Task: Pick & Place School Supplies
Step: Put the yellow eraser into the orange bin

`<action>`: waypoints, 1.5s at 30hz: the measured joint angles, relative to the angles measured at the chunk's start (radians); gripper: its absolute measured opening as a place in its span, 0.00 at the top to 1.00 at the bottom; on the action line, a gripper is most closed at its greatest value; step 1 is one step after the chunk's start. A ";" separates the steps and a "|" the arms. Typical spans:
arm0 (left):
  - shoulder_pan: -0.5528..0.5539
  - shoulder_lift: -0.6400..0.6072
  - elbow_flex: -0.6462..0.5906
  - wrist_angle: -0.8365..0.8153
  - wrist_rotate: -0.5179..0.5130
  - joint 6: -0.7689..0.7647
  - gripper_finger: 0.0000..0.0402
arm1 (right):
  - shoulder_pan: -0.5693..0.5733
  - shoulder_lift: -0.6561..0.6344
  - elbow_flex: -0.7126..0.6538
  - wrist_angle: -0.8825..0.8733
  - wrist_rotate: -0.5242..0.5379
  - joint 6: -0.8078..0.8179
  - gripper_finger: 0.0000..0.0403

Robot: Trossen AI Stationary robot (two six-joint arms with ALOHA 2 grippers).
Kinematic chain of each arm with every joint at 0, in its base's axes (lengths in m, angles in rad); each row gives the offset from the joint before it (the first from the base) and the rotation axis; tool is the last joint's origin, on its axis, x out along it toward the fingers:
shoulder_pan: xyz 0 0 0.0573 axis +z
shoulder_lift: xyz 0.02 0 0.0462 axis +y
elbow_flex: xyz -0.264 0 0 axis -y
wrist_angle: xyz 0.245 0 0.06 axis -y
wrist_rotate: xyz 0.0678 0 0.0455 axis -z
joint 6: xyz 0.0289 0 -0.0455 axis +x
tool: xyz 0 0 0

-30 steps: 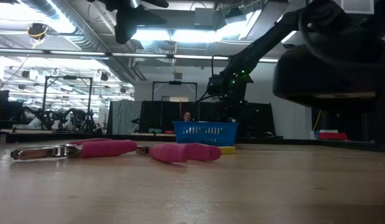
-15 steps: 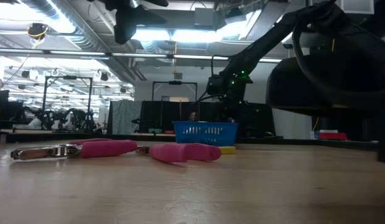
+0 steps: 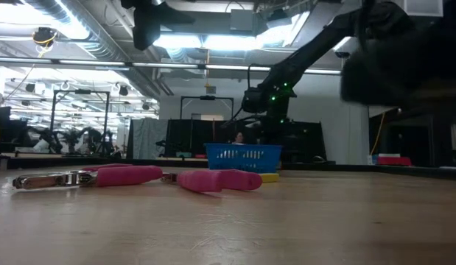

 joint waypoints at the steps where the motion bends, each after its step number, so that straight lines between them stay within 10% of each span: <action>1: -0.005 0.000 0.000 0.000 -0.001 0.000 0.65 | 0.003 -0.005 0.007 -0.041 0.006 0.037 0.91; 15: -0.069 0.000 0.000 -0.051 -0.136 0.114 0.65 | 0.099 -0.370 0.069 -0.198 -0.241 0.668 0.91; 22: 0.077 0.000 0.000 -0.053 -0.071 0.197 0.66 | 0.252 -0.576 0.036 -0.333 -0.317 0.869 0.91; 31: 0.302 -0.015 0.000 -0.101 0.180 0.343 0.66 | 0.571 -0.901 -0.370 -0.205 -0.282 1.213 0.91; 45: 0.328 -0.078 0.001 -0.262 0.187 0.316 0.66 | 1.178 -1.323 -0.959 -0.091 -0.076 2.085 0.91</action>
